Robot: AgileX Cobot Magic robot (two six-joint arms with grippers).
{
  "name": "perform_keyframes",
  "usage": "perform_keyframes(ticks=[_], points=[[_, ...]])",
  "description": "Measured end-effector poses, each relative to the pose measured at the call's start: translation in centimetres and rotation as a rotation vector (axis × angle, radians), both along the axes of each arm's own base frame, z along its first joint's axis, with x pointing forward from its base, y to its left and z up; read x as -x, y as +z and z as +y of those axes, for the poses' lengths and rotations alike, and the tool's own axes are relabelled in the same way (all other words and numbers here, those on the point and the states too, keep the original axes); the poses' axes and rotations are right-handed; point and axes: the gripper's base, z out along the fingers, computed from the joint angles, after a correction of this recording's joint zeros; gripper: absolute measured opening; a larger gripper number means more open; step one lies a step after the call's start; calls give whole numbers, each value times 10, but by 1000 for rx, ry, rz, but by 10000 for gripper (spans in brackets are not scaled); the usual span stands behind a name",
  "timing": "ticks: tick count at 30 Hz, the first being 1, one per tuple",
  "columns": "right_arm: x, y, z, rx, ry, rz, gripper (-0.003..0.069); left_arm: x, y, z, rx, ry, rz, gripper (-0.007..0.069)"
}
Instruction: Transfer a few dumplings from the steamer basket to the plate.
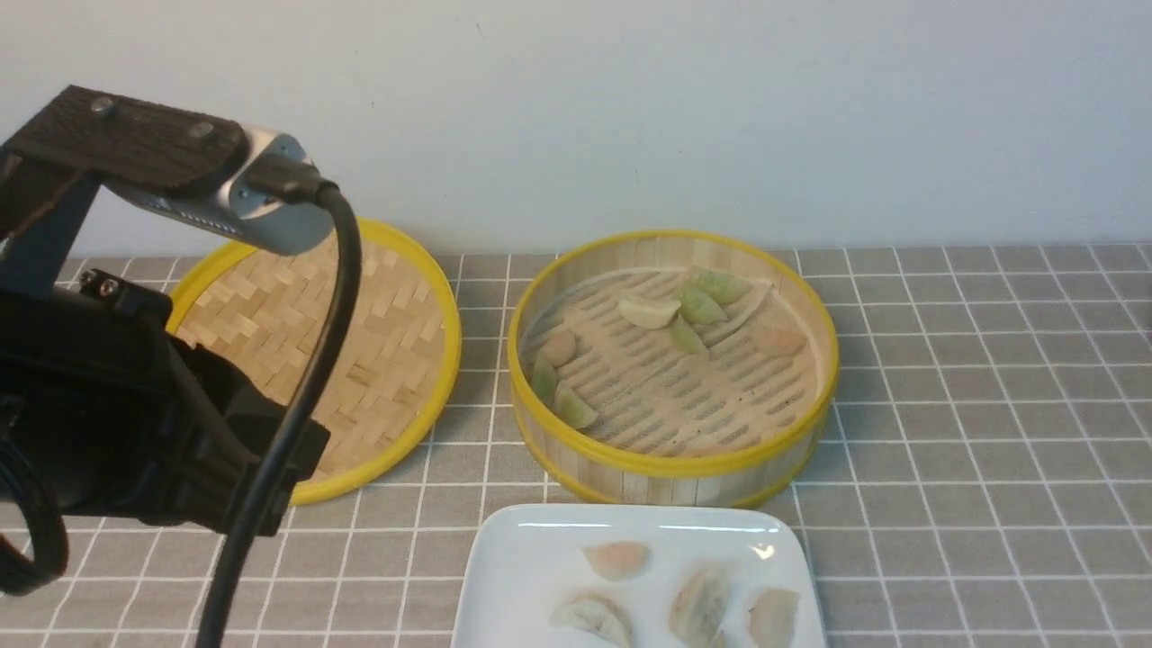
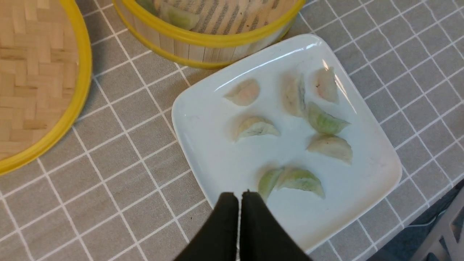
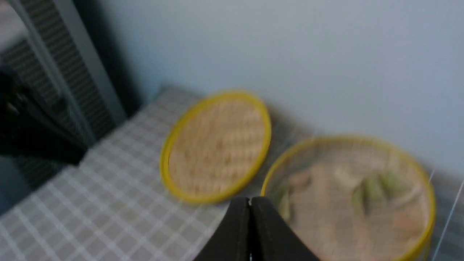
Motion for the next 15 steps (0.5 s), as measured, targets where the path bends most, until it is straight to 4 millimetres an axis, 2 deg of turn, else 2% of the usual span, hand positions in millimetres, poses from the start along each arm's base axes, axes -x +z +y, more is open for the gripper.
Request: perform_keyframes(ticks=[3, 4, 5, 8, 15], points=[[33, -29, -32, -113, -53, -186, -13, 0, 1, -1, 14, -1, 0, -5], [32, -31, -31, -104, -56, -187, -13, 0, 1, -1, 15, 0, -2, -5], [41, -47, -41, -147, -84, -223, -13, -1, 1, -1, 22, 3, -12, -5], [42, -66, -48, -181, -133, -236, -13, -4, 4, -2, 45, 13, -52, -5], [38, -70, -48, -222, -156, -237, -15, -3, 8, -2, 98, 26, -134, -5]])
